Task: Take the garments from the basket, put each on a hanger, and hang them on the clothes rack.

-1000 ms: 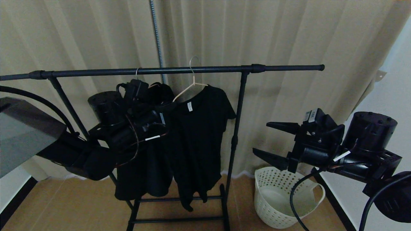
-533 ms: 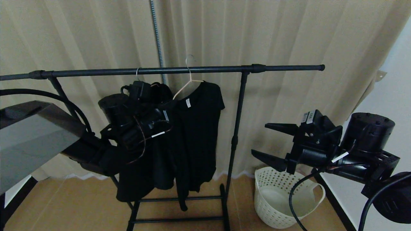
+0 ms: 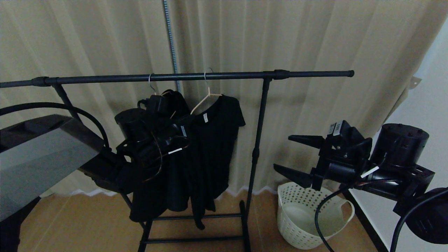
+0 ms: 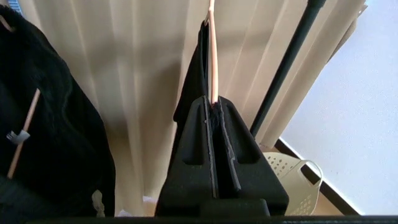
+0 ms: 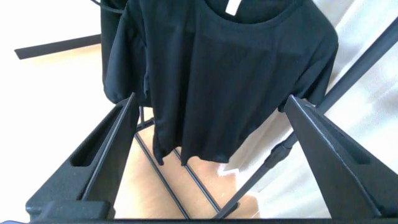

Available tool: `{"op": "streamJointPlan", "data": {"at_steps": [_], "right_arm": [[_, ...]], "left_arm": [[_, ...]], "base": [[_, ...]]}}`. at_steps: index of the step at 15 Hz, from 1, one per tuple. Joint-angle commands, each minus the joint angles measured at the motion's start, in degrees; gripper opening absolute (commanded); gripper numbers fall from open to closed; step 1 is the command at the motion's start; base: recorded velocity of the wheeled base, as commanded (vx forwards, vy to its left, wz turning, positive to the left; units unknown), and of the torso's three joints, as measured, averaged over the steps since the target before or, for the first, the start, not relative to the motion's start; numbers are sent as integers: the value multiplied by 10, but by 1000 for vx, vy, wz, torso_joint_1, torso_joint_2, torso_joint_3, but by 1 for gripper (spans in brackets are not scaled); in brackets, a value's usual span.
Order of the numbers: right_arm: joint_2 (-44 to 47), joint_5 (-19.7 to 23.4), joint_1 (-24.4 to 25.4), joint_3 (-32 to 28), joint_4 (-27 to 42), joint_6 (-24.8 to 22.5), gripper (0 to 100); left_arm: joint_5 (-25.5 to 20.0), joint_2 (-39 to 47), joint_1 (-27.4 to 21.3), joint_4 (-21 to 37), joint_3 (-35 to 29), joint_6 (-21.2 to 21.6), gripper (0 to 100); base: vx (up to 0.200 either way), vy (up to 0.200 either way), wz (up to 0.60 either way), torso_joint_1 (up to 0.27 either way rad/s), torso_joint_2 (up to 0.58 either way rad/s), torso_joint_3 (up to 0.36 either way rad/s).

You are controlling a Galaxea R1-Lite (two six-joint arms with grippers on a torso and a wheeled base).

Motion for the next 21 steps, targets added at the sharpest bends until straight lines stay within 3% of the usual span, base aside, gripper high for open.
{"op": "streamJointPlan", "data": {"at_steps": [1,16,17,21], "right_arm": [[1,1,0,0,0,0,100],[2,0,1,0,0,0,100],[2,1,1,0,0,0,100],[2,0,1,1,0,0,100]], "left_arm": [[0,3,0,0,0,0,0],[2,3,1,1,4,0,0],[2,2,1,2,4,0,100],[1,-19,1,4,36,1,100]], "base": [[0,0,0,0,0,0],[0,0,0,0,0,0],[0,0,0,0,0,0],[0,0,0,0,0,0]]}}
